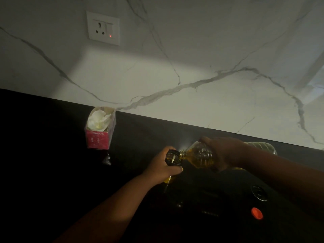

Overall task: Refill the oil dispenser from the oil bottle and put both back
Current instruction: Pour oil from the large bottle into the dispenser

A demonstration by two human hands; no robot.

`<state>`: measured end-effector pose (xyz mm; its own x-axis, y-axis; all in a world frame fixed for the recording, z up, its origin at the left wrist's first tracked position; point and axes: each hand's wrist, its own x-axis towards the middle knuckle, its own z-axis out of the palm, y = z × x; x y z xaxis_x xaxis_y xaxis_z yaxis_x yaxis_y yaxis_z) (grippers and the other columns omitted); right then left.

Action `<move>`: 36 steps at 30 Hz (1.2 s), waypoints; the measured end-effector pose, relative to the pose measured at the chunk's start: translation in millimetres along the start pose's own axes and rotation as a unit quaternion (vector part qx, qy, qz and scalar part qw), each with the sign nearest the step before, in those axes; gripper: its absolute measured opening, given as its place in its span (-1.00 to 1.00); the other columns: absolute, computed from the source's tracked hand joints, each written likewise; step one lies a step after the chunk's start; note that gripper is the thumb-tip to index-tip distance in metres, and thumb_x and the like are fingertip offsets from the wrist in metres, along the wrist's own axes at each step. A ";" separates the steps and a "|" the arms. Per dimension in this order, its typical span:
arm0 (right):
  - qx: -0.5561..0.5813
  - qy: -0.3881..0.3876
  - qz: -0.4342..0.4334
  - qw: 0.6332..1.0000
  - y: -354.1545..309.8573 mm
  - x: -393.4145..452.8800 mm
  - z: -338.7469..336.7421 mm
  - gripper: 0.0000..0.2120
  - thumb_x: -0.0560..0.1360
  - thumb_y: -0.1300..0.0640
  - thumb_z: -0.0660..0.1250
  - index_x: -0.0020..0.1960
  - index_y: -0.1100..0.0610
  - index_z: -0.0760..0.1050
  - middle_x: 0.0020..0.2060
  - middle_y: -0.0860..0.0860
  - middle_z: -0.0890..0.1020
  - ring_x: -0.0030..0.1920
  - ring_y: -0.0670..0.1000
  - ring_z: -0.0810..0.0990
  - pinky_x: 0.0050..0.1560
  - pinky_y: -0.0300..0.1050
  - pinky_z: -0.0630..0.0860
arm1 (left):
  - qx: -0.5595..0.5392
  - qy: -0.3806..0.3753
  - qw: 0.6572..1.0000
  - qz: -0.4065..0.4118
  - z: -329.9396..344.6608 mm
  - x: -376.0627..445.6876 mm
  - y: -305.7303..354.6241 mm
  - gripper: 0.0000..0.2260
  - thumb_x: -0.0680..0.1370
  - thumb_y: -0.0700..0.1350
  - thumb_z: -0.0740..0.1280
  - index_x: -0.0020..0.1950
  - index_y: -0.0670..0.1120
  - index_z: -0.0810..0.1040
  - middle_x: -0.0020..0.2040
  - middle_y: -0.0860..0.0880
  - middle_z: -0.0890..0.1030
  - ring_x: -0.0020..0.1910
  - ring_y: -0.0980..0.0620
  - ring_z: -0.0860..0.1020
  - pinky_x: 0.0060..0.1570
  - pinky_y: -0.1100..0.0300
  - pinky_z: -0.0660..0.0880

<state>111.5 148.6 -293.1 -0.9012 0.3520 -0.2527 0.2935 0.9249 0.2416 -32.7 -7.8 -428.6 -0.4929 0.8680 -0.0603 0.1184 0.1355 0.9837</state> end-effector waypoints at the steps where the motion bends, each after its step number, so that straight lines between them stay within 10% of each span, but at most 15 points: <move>1: -0.001 0.001 0.000 1.000 -0.1 0.0 -0.3 -0.09 0.19 -0.13 0.55 0.39 -0.02 0.15 0.12 0.04 0.58 0.07 0.06 0.59 0.03 -0.07 0.54 | -0.001 -0.001 1.000 -0.001 -0.1 0.1 -0.1 -0.49 0.36 -0.14 0.55 0.18 0.22 0.43 0.11 0.02 0.56 0.09 0.01 0.59 0.12 -0.06 0.58; 36: -0.004 0.005 0.009 1.000 -1.7 0.0 0.7 -0.08 0.17 -0.14 0.54 0.39 -0.03 0.15 0.13 0.04 0.58 0.08 0.08 0.59 0.05 -0.03 0.56 | 0.006 0.000 1.000 0.002 -0.6 -2.8 2.1 -0.52 0.34 -0.11 0.55 0.09 0.27 0.44 0.07 0.03 0.59 0.07 0.01 0.60 0.14 -0.11 0.57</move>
<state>111.2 147.1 -294.2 -0.8986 0.3677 -0.2392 0.3075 0.9169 0.2545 -31.6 -10.2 -426.2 -0.4917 0.8689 -0.0561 0.1309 0.1375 0.9818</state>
